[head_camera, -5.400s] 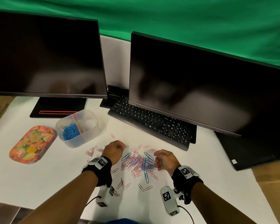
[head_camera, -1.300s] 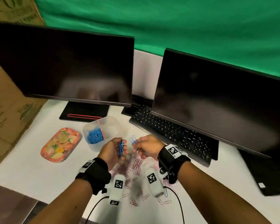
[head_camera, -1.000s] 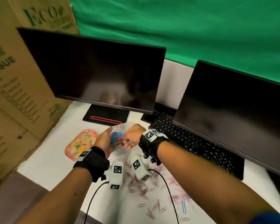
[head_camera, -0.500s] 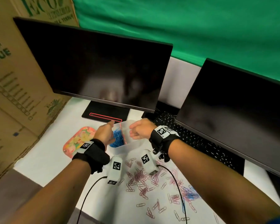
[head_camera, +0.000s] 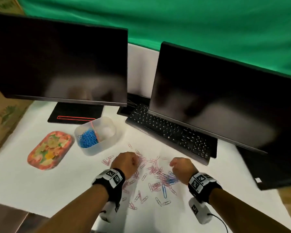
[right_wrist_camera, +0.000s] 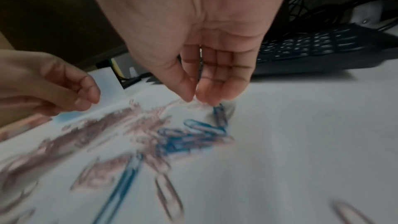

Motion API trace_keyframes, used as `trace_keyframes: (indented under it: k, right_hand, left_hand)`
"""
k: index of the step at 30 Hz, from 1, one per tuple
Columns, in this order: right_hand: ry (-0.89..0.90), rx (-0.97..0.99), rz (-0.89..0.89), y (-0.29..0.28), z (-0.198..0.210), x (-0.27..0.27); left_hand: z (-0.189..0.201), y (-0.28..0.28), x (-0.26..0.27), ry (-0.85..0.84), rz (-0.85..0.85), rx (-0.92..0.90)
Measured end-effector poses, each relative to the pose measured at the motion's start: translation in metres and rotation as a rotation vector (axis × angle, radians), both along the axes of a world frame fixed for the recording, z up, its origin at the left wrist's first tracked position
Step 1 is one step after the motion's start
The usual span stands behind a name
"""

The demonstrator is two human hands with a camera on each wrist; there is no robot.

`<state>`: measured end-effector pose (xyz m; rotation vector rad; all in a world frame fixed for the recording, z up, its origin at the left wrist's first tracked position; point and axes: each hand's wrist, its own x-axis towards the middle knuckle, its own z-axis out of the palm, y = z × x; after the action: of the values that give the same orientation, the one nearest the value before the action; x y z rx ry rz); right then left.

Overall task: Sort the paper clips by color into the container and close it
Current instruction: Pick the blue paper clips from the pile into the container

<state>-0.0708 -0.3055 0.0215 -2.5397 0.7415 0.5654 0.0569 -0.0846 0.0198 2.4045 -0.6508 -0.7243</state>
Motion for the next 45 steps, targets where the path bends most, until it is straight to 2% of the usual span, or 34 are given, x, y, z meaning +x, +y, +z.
trace_keyframes:
  k: [5, 11, 16, 24, 30, 40, 45]
  right_hand:
    - [-0.035, 0.037, 0.044, 0.006, -0.011, -0.037]
    - [-0.128, 0.091, 0.099, 0.012, -0.018, -0.044]
    - [-0.209, 0.083, -0.023, 0.002, -0.018, -0.043]
    - [-0.129, 0.014, 0.013, 0.011, -0.022, -0.036]
    - [-0.110, 0.019, 0.013, 0.012, -0.023, -0.030]
    - [-0.166, 0.125, -0.128, -0.006, -0.017, -0.048]
    - [-0.080, 0.054, -0.185, -0.019, -0.022, -0.057]
  left_hand:
    - [-0.022, 0.007, 0.000, -0.046, 0.040, 0.185]
    - [-0.027, 0.010, 0.005, -0.042, 0.011, 0.232]
    - [-0.026, 0.000, 0.000, -0.123, 0.011, 0.219]
    - [-0.025, -0.005, -0.006, -0.221, -0.115, 0.386]
    - [-0.029, 0.003, -0.007, -0.226, -0.093, 0.373]
    - [-0.035, 0.020, 0.002, -0.188, -0.020, 0.253]
    - [-0.035, 0.024, 0.006, -0.194, -0.019, 0.250]
